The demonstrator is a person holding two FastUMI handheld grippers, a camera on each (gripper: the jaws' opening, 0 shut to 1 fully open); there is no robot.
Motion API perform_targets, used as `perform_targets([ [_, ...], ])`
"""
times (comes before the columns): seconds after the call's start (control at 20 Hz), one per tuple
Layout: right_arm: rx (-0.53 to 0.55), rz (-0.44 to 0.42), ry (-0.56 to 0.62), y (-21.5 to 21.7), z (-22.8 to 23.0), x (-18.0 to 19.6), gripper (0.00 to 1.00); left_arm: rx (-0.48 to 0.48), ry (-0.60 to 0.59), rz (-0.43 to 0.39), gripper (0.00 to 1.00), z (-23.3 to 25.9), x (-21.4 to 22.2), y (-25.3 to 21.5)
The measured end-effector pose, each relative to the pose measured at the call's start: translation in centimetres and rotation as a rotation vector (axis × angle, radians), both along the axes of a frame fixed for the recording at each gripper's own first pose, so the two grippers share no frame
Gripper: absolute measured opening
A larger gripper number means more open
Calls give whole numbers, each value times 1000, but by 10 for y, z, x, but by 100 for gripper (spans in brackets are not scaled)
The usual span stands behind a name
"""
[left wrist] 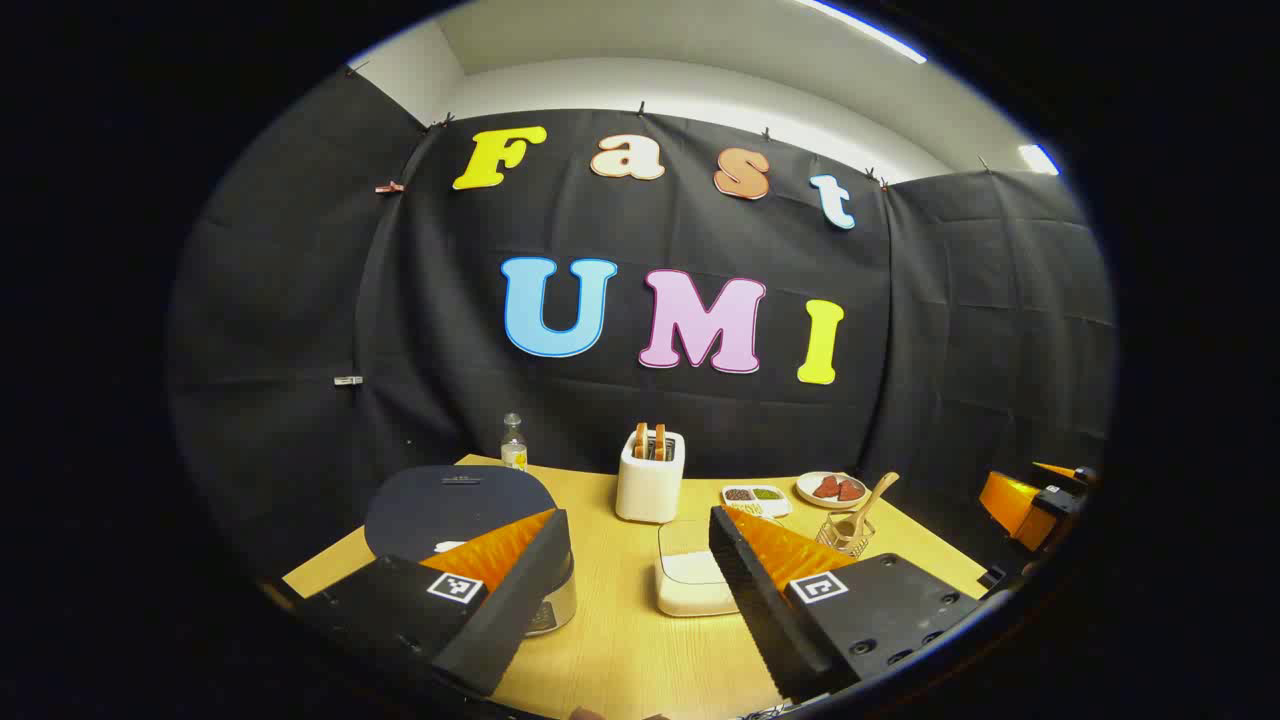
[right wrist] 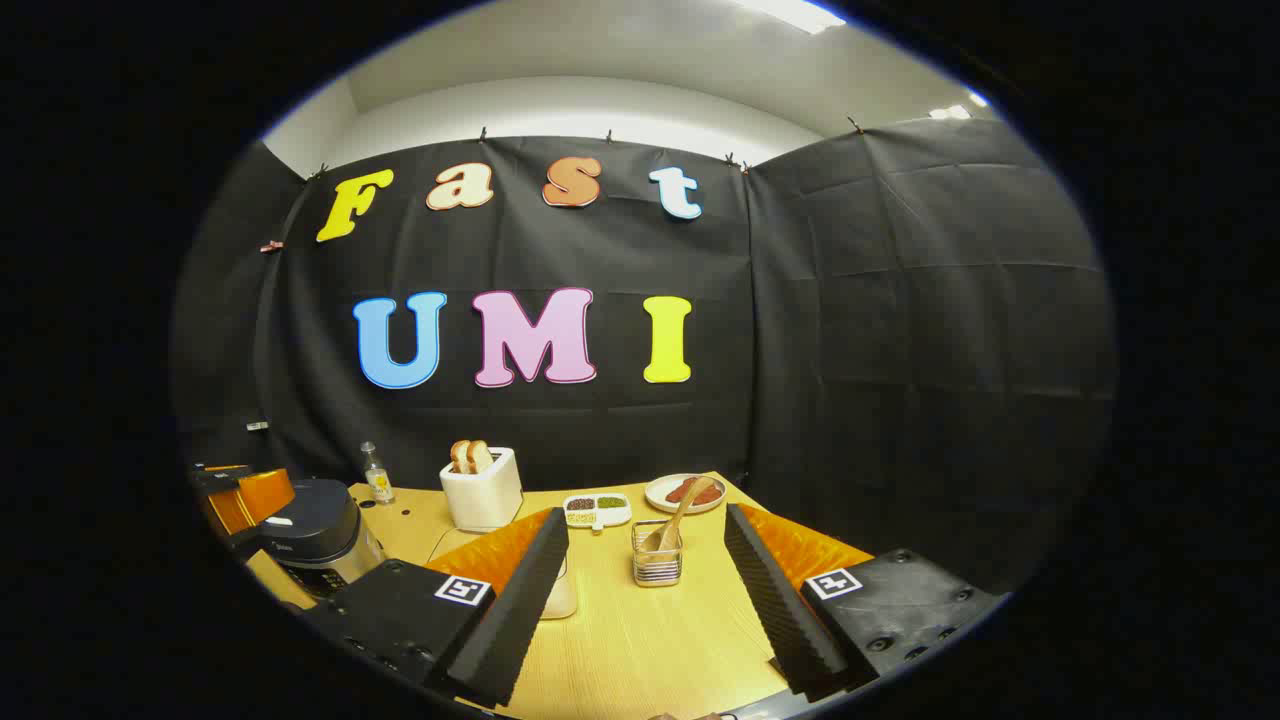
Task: Close the left gripper, press the button to open the rice cooker; take a wooden spoon from the chopstick holder with the right hand, scoop a spoonful of rice and pour it into the rice cooker, then put the wooden spoon back into the chopstick holder.
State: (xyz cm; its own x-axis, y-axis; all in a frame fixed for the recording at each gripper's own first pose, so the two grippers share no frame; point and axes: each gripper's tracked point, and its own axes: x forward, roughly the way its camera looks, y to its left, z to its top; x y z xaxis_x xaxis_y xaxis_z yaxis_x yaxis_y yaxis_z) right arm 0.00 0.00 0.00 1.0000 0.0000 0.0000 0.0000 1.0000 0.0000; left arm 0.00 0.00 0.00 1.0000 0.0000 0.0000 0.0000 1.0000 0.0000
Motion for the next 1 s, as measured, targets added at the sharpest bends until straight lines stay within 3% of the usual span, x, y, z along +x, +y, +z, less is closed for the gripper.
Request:
perform_targets([
  [0.35, 21, -19, -31, -12, 13, 5, 98, 40, -27, 16, 92, 8, 5, 20],
  [0.55, 51, -3, -37, -9, 19, 18, 98, 6, -26, 8, 95, 11, 7, 30],
  [0.95, -9, 52, -105, 6, 48, 33, 98, -43, -17, 18, 96, 17, 14, 40],
  [1.0, -14, 58, -111, 8, 50, 33, 98, -39, -16, 26, 92, 17, 16, 43],
])
